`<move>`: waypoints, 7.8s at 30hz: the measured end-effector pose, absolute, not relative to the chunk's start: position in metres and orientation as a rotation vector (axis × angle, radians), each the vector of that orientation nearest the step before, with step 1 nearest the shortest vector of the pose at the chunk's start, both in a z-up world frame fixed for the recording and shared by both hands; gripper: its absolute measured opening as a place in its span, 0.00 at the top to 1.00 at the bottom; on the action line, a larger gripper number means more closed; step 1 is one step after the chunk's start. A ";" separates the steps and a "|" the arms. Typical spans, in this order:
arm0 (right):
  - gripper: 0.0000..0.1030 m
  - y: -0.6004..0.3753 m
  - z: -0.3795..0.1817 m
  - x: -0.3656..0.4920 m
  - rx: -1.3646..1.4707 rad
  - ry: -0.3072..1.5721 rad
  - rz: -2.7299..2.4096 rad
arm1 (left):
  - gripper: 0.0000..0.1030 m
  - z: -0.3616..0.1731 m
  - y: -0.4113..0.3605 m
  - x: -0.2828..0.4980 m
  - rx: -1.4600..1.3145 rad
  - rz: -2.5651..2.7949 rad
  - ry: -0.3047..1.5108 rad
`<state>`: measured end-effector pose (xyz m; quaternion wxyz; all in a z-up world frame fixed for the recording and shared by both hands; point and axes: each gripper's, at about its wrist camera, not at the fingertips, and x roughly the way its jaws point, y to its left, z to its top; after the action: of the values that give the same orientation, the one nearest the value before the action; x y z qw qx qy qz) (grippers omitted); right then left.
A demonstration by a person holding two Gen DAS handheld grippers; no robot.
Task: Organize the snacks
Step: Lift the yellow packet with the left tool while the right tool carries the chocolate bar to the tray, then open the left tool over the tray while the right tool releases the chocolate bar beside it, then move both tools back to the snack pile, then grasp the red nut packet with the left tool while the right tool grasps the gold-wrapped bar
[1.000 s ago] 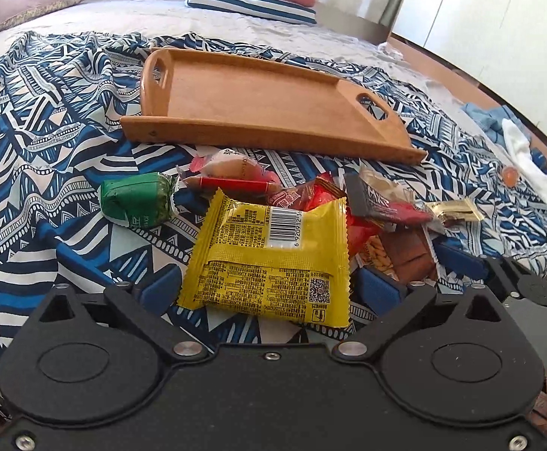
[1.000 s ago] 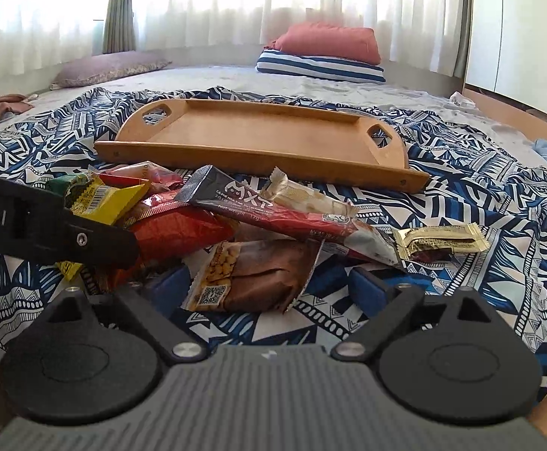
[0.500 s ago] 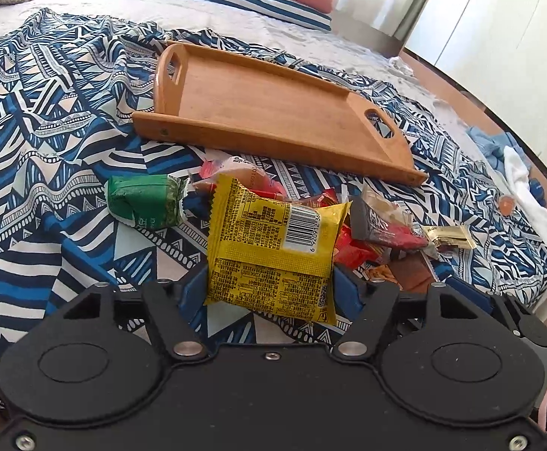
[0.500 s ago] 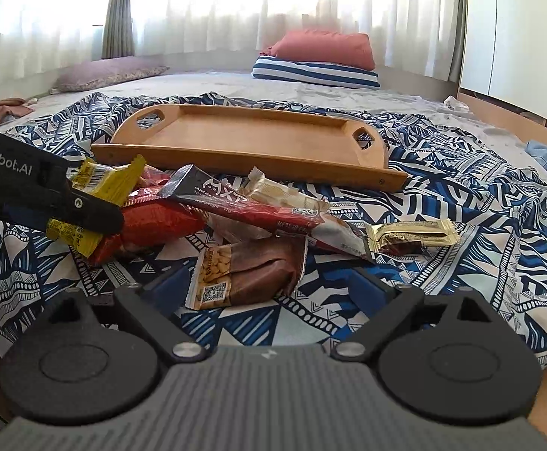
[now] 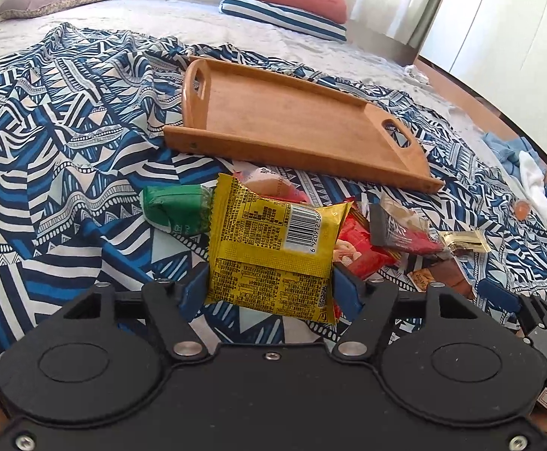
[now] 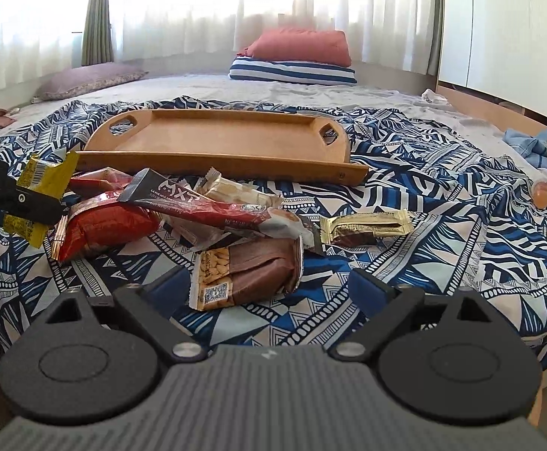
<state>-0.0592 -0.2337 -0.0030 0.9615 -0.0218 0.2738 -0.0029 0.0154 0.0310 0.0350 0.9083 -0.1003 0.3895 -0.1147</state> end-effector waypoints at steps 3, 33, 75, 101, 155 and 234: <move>0.06 -0.231 -0.003 -0.056 -0.063 0.547 -0.004 | 0.35 0.034 0.035 0.015 -0.217 -0.222 0.807; 0.49 -0.238 0.019 -0.066 0.008 0.529 -0.050 | 0.39 0.044 0.042 0.022 -0.221 -0.160 0.786; 0.48 -0.282 0.089 0.069 0.157 0.557 0.023 | 0.47 0.115 -0.014 0.165 -0.184 -0.267 0.859; 0.47 -0.284 0.034 0.194 0.262 0.808 0.051 | 0.47 0.044 -0.050 0.271 -0.219 -0.151 1.039; 0.12 -0.270 0.064 0.112 0.127 0.656 0.121 | 0.02 0.098 -0.038 0.156 -0.077 -0.243 0.751; 0.00 -0.322 -0.008 0.024 0.040 0.683 -0.037 | 0.26 0.031 -0.064 0.024 0.145 -0.320 0.730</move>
<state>0.0235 -0.3223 -0.0084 0.9419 0.0194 0.3347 -0.0183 0.0241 -0.0643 0.0313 0.9190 0.0703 0.3553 -0.1559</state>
